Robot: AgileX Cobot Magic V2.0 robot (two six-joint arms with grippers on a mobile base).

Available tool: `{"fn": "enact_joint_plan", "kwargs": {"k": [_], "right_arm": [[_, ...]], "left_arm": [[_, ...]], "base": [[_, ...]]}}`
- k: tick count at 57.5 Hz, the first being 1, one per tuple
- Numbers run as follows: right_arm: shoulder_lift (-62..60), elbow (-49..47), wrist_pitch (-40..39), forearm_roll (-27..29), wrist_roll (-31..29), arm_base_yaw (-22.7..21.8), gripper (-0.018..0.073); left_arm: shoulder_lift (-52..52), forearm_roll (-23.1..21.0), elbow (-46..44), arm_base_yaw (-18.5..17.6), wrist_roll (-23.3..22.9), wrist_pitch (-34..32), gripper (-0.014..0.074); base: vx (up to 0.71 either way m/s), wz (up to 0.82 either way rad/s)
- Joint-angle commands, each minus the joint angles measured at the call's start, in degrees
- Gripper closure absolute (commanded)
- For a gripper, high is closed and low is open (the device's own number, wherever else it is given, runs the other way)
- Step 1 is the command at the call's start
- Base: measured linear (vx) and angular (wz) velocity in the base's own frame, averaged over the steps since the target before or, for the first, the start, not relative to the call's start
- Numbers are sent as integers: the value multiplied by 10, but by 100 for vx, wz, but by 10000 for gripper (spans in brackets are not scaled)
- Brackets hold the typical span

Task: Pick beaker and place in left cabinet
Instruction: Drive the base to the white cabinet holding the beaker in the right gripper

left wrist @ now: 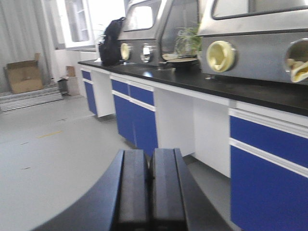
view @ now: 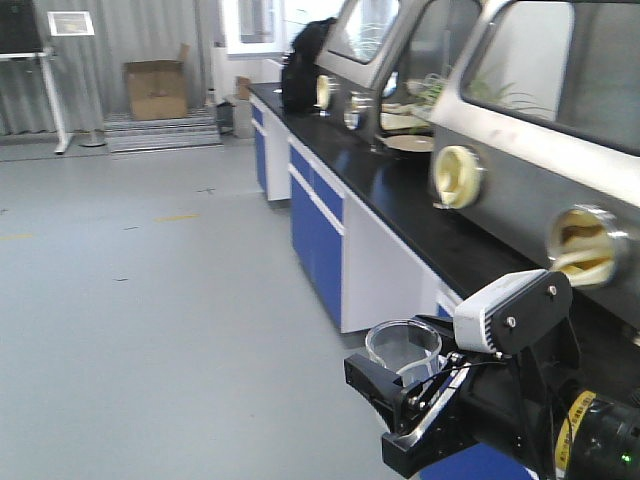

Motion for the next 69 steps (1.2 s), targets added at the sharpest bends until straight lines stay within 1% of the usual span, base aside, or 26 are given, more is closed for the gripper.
{"fn": "enact_joint_plan", "kwargs": {"k": [1, 18, 36, 52, 69], "right_arm": [[-16, -17, -31, 9, -5, -2, 563], [-16, -17, -31, 9, -5, -2, 563], [-16, -17, -31, 9, -5, -2, 563], [-16, -17, -31, 9, -5, -2, 563], [-16, -17, -32, 9, -5, -2, 563]], "left_arm": [[-10, -5, 9, -2, -2, -48, 595], [-10, -5, 9, -2, -2, -48, 595], [-10, -5, 9, -2, -2, -48, 595], [-10, -5, 9, -2, -2, -48, 595], [-10, -5, 9, -2, -2, -48, 595]], "base": [[17, 42], [23, 33], [35, 23], [45, 11], [58, 17]]}}
